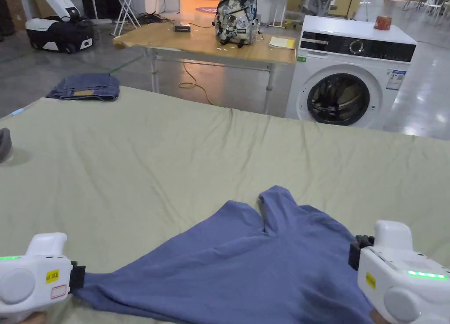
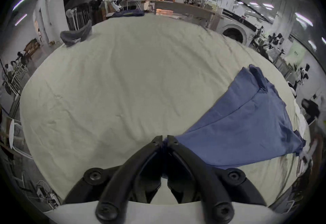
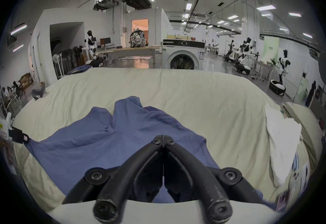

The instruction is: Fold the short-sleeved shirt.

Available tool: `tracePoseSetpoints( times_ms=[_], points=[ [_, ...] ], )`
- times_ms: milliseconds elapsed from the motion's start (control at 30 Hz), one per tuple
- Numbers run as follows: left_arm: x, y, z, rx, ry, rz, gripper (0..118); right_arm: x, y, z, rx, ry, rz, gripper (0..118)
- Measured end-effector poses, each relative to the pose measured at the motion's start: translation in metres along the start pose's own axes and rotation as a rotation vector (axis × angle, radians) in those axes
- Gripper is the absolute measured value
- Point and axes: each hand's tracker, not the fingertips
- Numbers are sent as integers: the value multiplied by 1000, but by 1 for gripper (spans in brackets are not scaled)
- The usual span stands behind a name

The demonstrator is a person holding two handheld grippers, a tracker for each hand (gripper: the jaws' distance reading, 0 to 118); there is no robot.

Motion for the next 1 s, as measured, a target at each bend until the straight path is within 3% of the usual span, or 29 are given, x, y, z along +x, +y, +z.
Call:
tracePoseSetpoints(
  times_ms=[67, 167, 233, 267, 467, 767, 900, 933, 1000],
  points=[
    [0, 0, -6, -22, -9, 6, 0, 4, 18, -31, -60, 18, 39, 9],
    [-1, -1, -13, -35, -1, -3, 0, 8, 40, -76, -154, 51, 78, 42],
    [-2, -2, -16, -38, -6, -1, 0, 12, 52, -103, -221, 101, 86, 47],
    [-3, -2, -18, -44, -6, 3, 0, 14, 60, -123, -256, 99, 104, 58],
    [2, -4, -13, -30, 6, -13, 0, 22, 75, -187, -335, 97, 90, 67],
    [0, -9, -17, -31, 1, 16, 0, 8, 62, -222, -445, 160, 116, 69],
    [4, -12, -20, -43, 10, 0, 0, -12, 48, -229, -455, 135, 192, 68],
    [4, -13, -20, -44, 6, 3, 0, -12, 48, -228, -449, 127, 177, 64],
    [4, -14, -21, -44, 7, 5, 0, -14, 48, -224, -444, 119, 144, 29]
  ],
)
